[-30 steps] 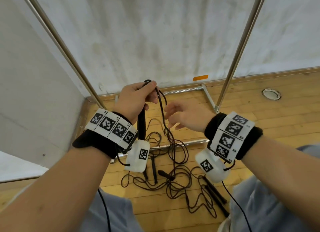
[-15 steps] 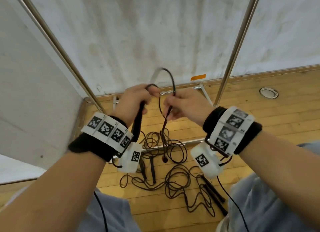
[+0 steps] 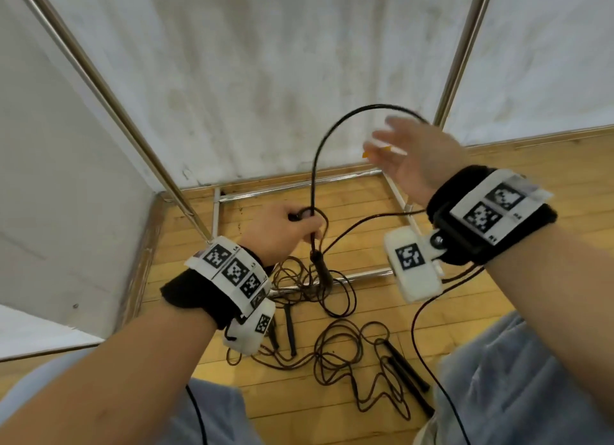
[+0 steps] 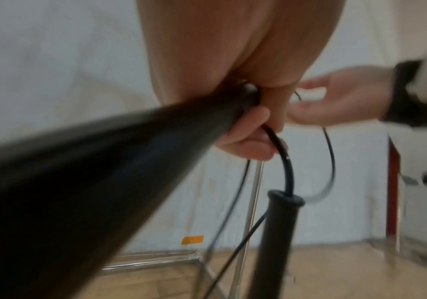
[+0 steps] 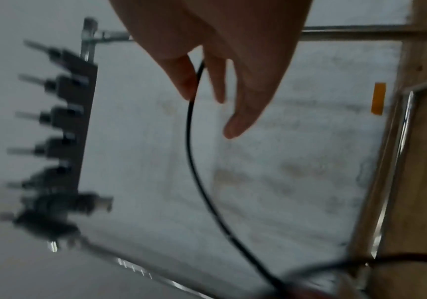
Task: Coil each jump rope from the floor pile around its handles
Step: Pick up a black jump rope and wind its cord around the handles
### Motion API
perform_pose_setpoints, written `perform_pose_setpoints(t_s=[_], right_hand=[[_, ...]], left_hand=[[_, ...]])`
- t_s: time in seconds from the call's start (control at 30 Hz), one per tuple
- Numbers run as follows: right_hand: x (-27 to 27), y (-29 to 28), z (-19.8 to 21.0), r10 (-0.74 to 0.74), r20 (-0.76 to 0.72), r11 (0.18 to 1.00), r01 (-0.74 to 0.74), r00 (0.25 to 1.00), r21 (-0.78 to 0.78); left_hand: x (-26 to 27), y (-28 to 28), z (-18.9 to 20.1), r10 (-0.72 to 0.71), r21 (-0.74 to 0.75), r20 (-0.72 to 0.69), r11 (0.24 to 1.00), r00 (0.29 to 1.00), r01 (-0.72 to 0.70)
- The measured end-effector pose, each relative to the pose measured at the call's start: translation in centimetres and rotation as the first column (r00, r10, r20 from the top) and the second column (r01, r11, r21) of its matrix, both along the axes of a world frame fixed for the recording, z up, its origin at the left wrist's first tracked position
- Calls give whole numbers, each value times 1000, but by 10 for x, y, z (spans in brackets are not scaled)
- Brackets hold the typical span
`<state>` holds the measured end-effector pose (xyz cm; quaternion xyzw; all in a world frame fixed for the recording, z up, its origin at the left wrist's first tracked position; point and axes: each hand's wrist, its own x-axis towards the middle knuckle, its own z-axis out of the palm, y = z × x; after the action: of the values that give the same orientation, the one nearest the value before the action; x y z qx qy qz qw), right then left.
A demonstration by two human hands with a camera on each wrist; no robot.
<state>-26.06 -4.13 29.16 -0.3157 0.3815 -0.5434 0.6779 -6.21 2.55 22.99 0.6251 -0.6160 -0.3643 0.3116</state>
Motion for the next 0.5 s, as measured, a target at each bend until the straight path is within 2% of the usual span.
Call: perform_pose_setpoints(t_s=[0.03, 0.07, 0.1, 0.13, 0.17, 0.2, 0.23, 0.3, 0.37, 0.43, 0.5], right_hand=[[5, 2, -9, 90, -169, 996, -88, 982, 17], [11, 7, -19, 220, -393, 973, -229, 893, 24], [18, 14, -29, 332, -614, 919, -392, 716, 39], [26, 22, -39, 391, -764, 841, -537, 514, 69], [33, 30, -48, 406, -840, 764, -637, 360, 96], [41, 38, -55, 395, -874, 719, -687, 283, 103], [46, 44, -61, 374, -888, 715, -693, 269, 91], [54, 52, -70, 323, -894, 762, -646, 310, 51], [59, 54, -72, 281, -907, 777, -629, 314, 23], [62, 55, -69, 249, -908, 782, -623, 336, -16], [64, 55, -66, 229, -894, 785, -616, 385, -64]], left_hand=[[1, -2, 4, 53, -30, -89, 998, 995, -55], [2, -5, 8, 98, -45, -160, 993, 982, -107], [3, -7, 11, 139, -45, -220, 987, 966, -152], [4, -9, 13, 170, -38, -275, 982, 946, -187], [5, -11, 14, 187, -31, -327, 977, 926, -209], [6, -12, 14, 193, -30, -363, 976, 912, -218], [6, -12, 15, 190, -30, -385, 975, 903, -218], [6, -12, 17, 186, -24, -420, 976, 888, -215], [8, -13, 19, 177, -22, -450, 978, 875, -209], [8, -12, 20, 132, -46, -398, 985, 908, -164], [8, -10, 20, 69, -74, -269, 993, 961, -92]])
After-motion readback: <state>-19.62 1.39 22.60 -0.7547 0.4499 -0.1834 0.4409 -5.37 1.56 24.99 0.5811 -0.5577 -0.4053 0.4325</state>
